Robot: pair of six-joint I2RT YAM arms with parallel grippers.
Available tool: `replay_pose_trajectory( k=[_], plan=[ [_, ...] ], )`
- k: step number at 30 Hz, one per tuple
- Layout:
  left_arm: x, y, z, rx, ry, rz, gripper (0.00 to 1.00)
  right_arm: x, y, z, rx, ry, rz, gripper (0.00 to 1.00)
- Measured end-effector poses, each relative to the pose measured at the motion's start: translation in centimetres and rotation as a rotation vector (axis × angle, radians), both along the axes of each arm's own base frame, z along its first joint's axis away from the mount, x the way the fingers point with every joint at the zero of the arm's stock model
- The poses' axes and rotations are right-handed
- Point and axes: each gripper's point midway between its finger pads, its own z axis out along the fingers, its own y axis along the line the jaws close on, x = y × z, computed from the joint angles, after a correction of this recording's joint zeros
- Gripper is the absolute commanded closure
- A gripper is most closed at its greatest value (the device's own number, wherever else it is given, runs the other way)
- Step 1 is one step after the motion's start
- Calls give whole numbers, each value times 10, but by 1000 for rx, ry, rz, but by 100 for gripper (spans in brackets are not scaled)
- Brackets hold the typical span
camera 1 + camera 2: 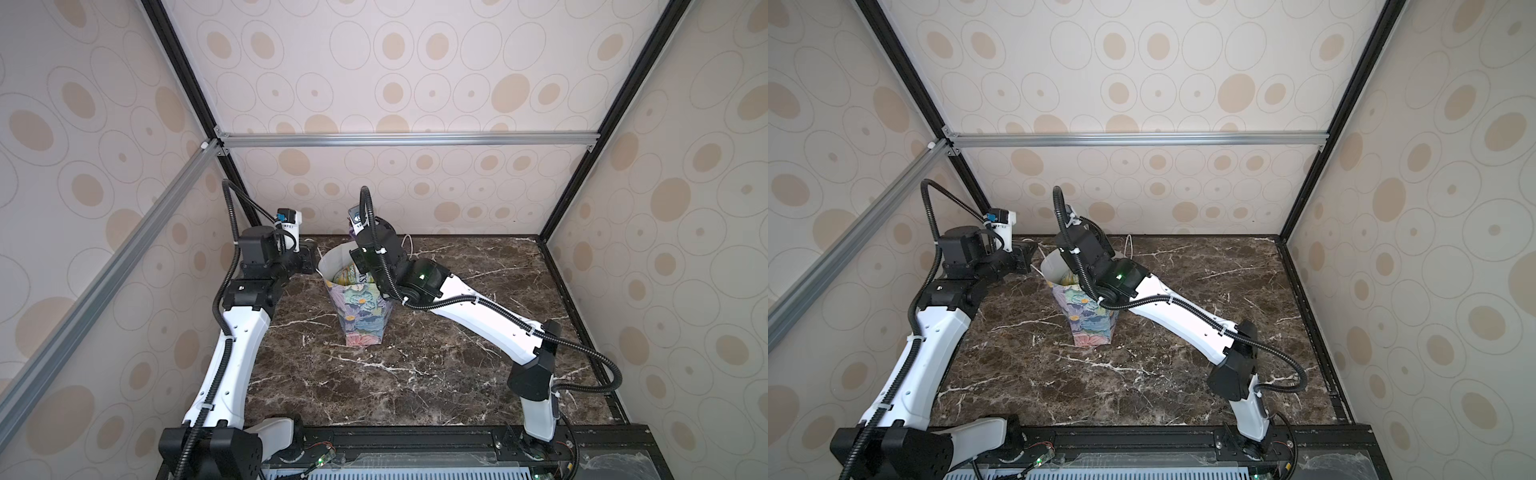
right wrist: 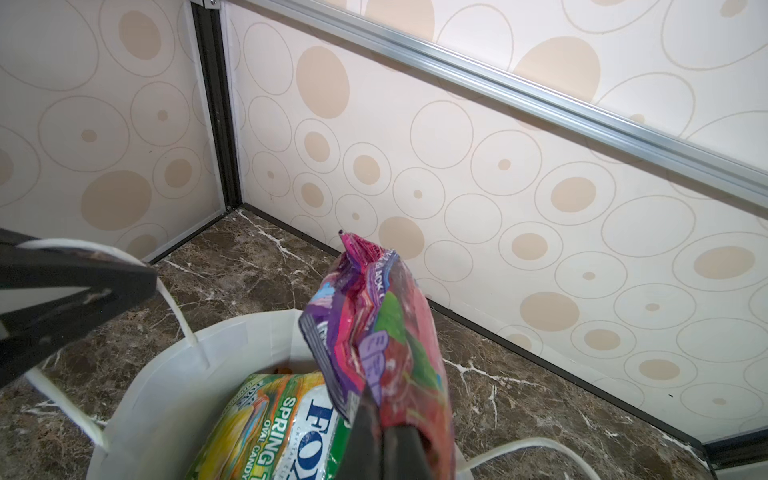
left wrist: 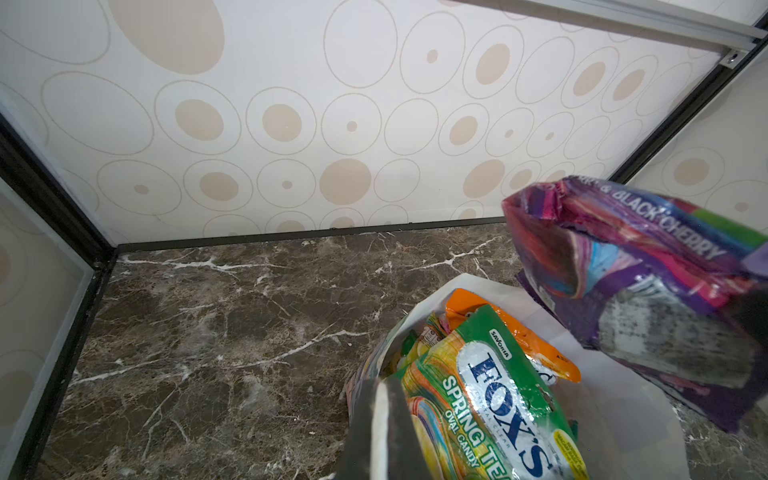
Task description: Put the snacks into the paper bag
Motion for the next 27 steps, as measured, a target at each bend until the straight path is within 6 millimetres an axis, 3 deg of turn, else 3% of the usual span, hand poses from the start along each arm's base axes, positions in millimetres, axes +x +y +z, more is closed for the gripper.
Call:
replay_pose_trajectory(
  k=[16,20,24,27],
  plan=[
    [0,0,0,0,0,0,98,7,15,-34,-6,61,22,100],
    [0,0,0,0,0,0,98,5,18,-37,10,78,39,86],
    [0,0,0,-1,0,-2,98,2,23,-38,21,91,66,60],
    [0,0,0,-1,0,-3,98,-2,28,-39,28,100,88,52]
  ],
)
